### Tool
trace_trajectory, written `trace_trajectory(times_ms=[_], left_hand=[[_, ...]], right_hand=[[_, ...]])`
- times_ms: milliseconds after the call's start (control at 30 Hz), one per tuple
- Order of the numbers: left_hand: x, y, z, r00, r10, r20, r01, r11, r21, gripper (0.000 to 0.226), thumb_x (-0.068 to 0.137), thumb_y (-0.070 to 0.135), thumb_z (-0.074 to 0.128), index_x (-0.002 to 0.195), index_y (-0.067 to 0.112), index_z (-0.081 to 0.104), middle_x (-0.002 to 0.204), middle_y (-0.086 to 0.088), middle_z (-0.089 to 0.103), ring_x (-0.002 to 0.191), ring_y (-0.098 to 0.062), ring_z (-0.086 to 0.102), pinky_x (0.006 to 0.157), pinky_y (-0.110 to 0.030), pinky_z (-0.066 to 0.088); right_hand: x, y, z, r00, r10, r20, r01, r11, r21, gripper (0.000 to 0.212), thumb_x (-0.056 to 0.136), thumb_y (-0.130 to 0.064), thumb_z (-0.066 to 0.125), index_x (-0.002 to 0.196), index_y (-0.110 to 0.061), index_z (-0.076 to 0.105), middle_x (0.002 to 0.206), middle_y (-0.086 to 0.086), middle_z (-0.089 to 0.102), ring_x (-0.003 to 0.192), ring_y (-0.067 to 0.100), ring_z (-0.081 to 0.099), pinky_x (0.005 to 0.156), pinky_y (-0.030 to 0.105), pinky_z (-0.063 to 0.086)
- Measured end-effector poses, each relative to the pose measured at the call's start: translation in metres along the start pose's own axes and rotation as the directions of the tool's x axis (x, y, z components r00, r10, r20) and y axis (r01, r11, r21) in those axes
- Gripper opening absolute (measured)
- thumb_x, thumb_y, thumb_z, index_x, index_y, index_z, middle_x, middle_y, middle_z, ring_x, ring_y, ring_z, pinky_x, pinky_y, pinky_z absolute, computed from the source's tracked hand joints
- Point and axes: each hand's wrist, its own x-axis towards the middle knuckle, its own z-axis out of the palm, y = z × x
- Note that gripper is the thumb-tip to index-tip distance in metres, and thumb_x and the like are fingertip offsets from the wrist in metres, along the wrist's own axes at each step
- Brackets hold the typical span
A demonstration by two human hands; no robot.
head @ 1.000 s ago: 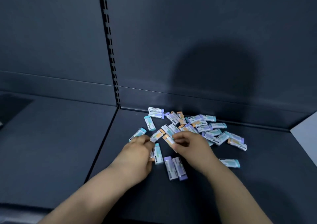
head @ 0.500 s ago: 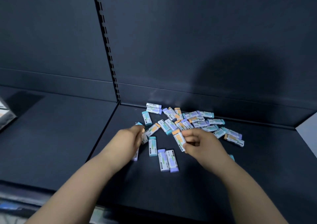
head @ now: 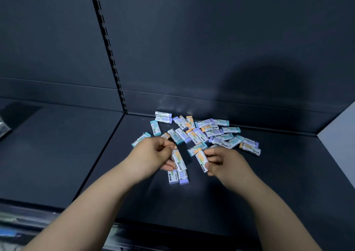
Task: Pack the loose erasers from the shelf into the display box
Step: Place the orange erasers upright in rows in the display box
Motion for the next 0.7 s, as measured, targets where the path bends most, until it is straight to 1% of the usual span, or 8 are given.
trace_trajectory(times_ms=[100,200,300,367,433,533,600,700], left_hand=[[0.0,0.002,0.012,0.998,-0.042,0.045,0.04,0.998,0.038,0.012,0.093,0.013,0.052,0.087,0.01,0.062,0.057,-0.005,0.064,0.054,-0.014,0.068,0.059,-0.022,0.058],[0.001,0.003,0.028,0.995,-0.055,0.088,0.045,0.993,0.108,0.013,0.093,0.013,0.051,0.086,0.009,0.061,0.057,-0.005,0.063,0.047,-0.009,0.065,0.056,-0.02,0.056],[0.001,0.0,0.046,0.994,0.007,0.108,-0.039,0.955,0.295,0.015,0.093,0.017,0.052,0.084,0.014,0.063,0.06,-0.001,0.063,0.043,0.001,0.059,0.05,-0.011,0.047],[0.001,-0.003,0.057,0.988,0.107,0.114,-0.15,0.851,0.503,0.015,0.091,0.026,0.054,0.089,0.02,0.068,0.072,0.004,0.067,0.06,0.001,0.06,0.063,-0.014,0.045],[-0.001,-0.006,0.064,0.982,0.15,0.112,-0.186,0.724,0.665,0.02,0.092,0.034,0.05,0.098,0.027,0.068,0.093,0.007,0.069,0.089,-0.01,0.061,0.082,-0.023,0.045],[-0.001,-0.009,0.066,0.966,0.235,0.109,-0.219,0.514,0.83,0.026,0.094,0.039,0.043,0.111,0.032,0.061,0.112,0.008,0.063,0.11,-0.016,0.047,0.095,-0.029,0.034],[0.0,-0.009,0.063,0.951,0.273,0.144,-0.255,0.431,0.865,0.032,0.093,0.044,0.043,0.121,0.035,0.055,0.122,0.009,0.056,0.118,-0.016,0.039,0.097,-0.031,0.028],[-0.002,-0.009,0.057,0.932,0.219,0.288,-0.354,0.396,0.847,0.06,0.083,0.056,0.053,0.136,0.033,0.039,0.135,0.01,0.041,0.126,-0.014,0.028,0.101,-0.031,0.022]], right_hand=[[-0.004,0.007,-0.003,1.0,0.031,0.003,-0.031,0.999,0.027,0.026,0.084,-0.007,0.062,0.106,-0.021,0.063,0.089,-0.01,0.068,0.076,0.014,0.07,0.082,0.035,0.057],[-0.008,0.013,-0.007,0.999,0.036,-0.018,-0.036,0.999,0.015,0.021,0.083,-0.009,0.064,0.097,-0.024,0.065,0.09,-0.006,0.069,0.074,0.013,0.07,0.081,0.035,0.057],[-0.013,0.018,-0.011,0.999,0.036,-0.017,-0.036,0.999,0.019,0.023,0.084,-0.006,0.062,0.091,-0.028,0.062,0.093,-0.004,0.068,0.074,0.013,0.07,0.08,0.033,0.057],[-0.015,0.023,-0.014,0.999,0.051,-0.011,-0.05,0.997,0.05,0.023,0.085,-0.003,0.06,0.097,-0.022,0.063,0.096,0.0,0.067,0.073,0.014,0.07,0.079,0.032,0.058],[-0.017,0.028,-0.016,0.998,0.068,-0.019,-0.066,0.995,0.08,0.023,0.084,-0.001,0.059,0.101,-0.017,0.064,0.097,0.002,0.065,0.071,0.015,0.07,0.076,0.03,0.058],[-0.021,0.029,-0.015,0.994,0.106,-0.026,-0.101,0.986,0.13,0.022,0.082,-0.001,0.063,0.099,-0.015,0.063,0.09,0.002,0.06,0.068,0.014,0.068,0.067,0.023,0.058],[-0.023,0.027,-0.015,0.992,0.12,-0.039,-0.118,0.992,0.044,0.019,0.082,-0.009,0.066,0.098,-0.019,0.061,0.083,-0.002,0.058,0.062,0.014,0.068,0.065,0.022,0.056],[-0.024,0.024,-0.023,0.998,0.02,-0.058,-0.041,0.924,-0.379,0.026,0.081,-0.03,0.068,0.105,-0.028,0.06,0.084,-0.012,0.057,0.077,0.01,0.063,0.075,0.028,0.053]])
